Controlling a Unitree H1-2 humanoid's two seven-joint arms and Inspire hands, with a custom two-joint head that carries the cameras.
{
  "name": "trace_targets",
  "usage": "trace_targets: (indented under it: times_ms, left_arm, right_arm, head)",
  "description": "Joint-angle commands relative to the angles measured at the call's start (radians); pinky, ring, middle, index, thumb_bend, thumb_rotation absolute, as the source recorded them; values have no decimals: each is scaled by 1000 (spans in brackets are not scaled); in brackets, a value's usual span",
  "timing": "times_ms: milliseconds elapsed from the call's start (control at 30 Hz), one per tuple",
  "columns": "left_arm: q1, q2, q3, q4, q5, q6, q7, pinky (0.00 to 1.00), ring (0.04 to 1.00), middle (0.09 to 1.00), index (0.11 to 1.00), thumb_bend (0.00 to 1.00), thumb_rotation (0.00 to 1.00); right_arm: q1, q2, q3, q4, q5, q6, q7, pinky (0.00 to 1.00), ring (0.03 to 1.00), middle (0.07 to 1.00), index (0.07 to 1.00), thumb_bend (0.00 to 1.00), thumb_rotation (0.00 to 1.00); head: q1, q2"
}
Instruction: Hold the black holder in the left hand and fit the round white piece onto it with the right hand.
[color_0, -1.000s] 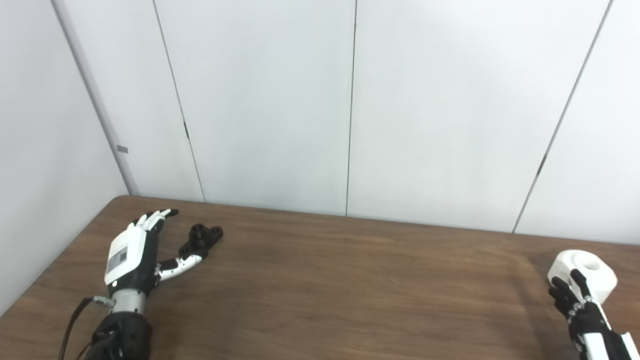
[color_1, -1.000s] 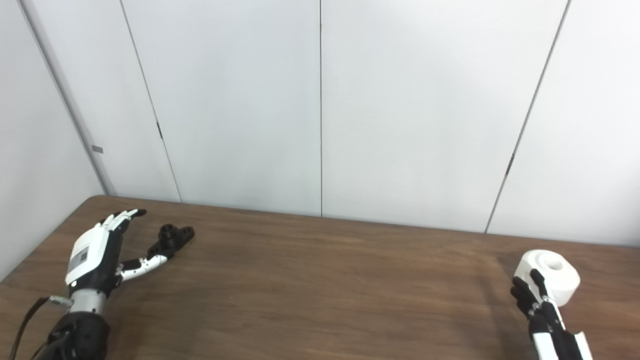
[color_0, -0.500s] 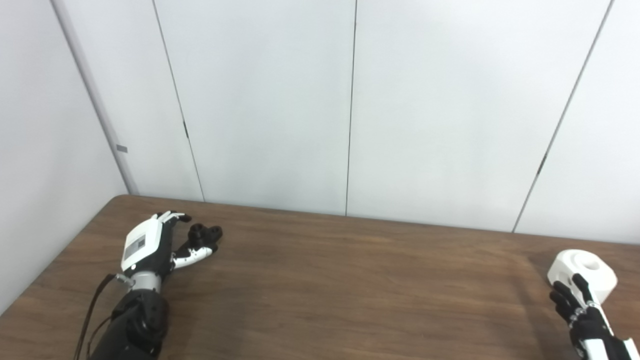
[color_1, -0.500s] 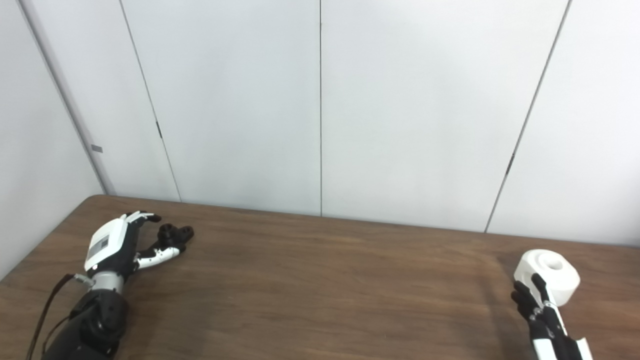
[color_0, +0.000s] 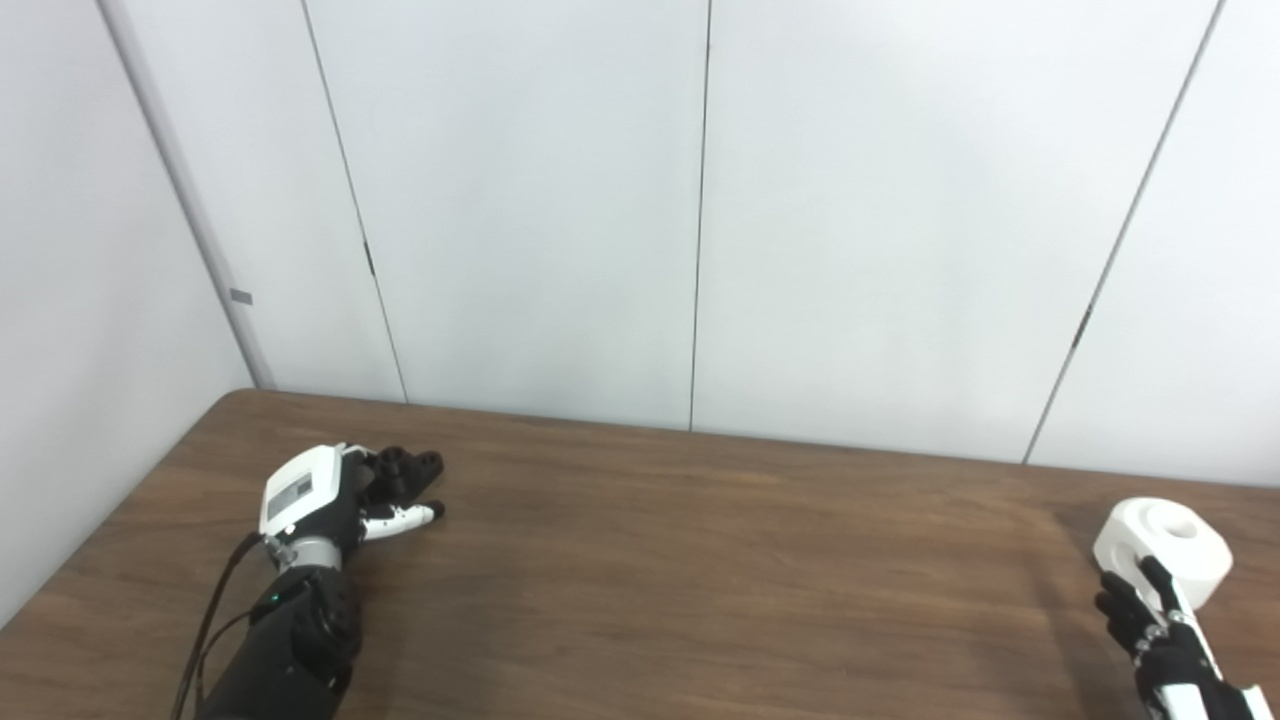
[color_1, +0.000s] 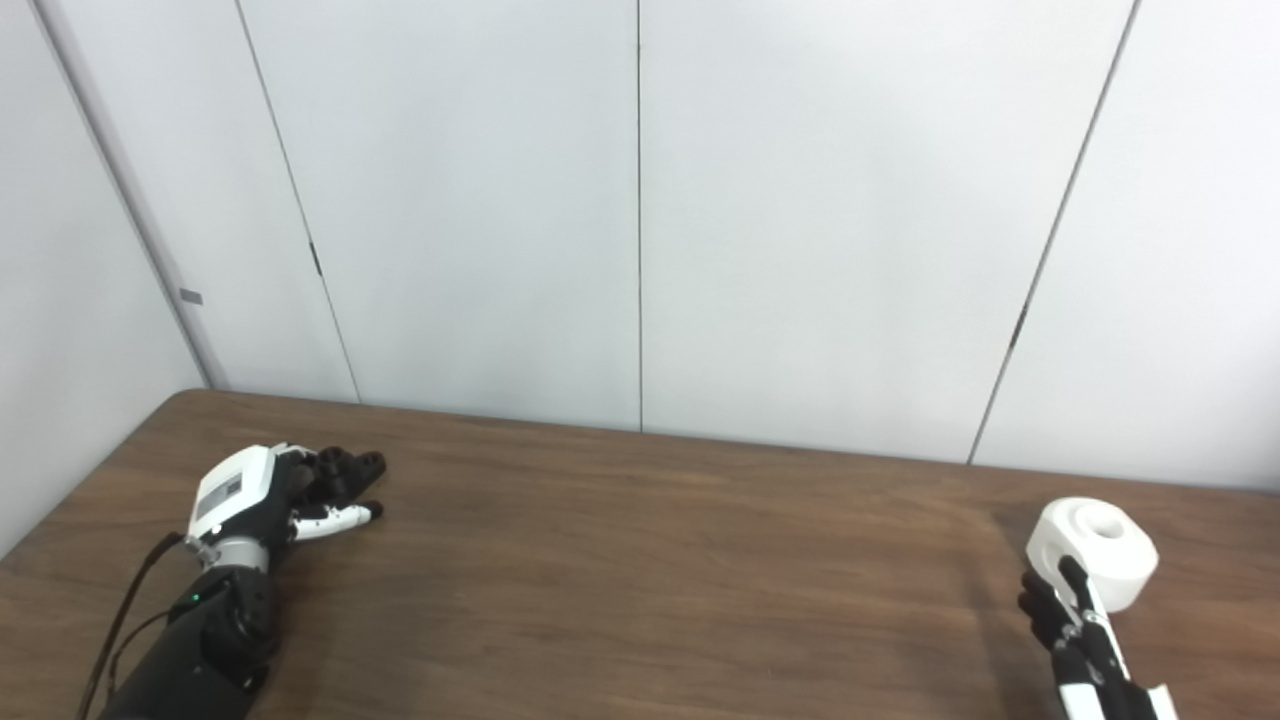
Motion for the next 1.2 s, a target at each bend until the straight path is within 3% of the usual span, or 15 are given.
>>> trace_targets:
  times_ms: [0, 433, 700, 967, 1033, 1167]
  left_arm:
    - [-52, 43, -7, -13, 30, 6, 26, 981, 974, 910, 726, 877, 359]
    - [-42, 55, -13, 4, 25, 5, 43, 977, 977, 900, 691, 873, 362]
    - [-51, 60, -30, -1, 34, 53, 8, 929, 948, 866, 640, 826, 385]
    - [-52, 53, -17, 1, 11, 41, 19, 910, 917, 826, 497, 800, 261]
    - [-51, 51, -14, -1, 9, 44, 21, 903, 918, 826, 486, 581, 117]
    - [-34, 43, 4, -19, -9, 18, 52, 849, 902, 806, 482, 524, 65]
  right_arm:
    - [73, 42, 10, 57, 15, 6, -9, 952, 908, 908, 977, 596, 907]
    - [76, 38, 10, 54, 4, 4, -9, 938, 901, 905, 978, 585, 920]
    - [75, 42, 6, 54, 10, 0, -9, 929, 878, 898, 972, 586, 909]
    - [80, 38, 9, 43, 3, 11, -6, 909, 891, 907, 974, 598, 920]
    - [80, 37, 9, 46, -4, 4, -9, 899, 888, 903, 972, 602, 925]
    - [81, 38, 7, 40, 4, 16, -7, 901, 892, 904, 973, 607, 912]
  head:
    - [2, 2]
    - [2, 8]
    - [2, 12]
    - [0, 17]
    - [0, 19]
    - [-1, 20]
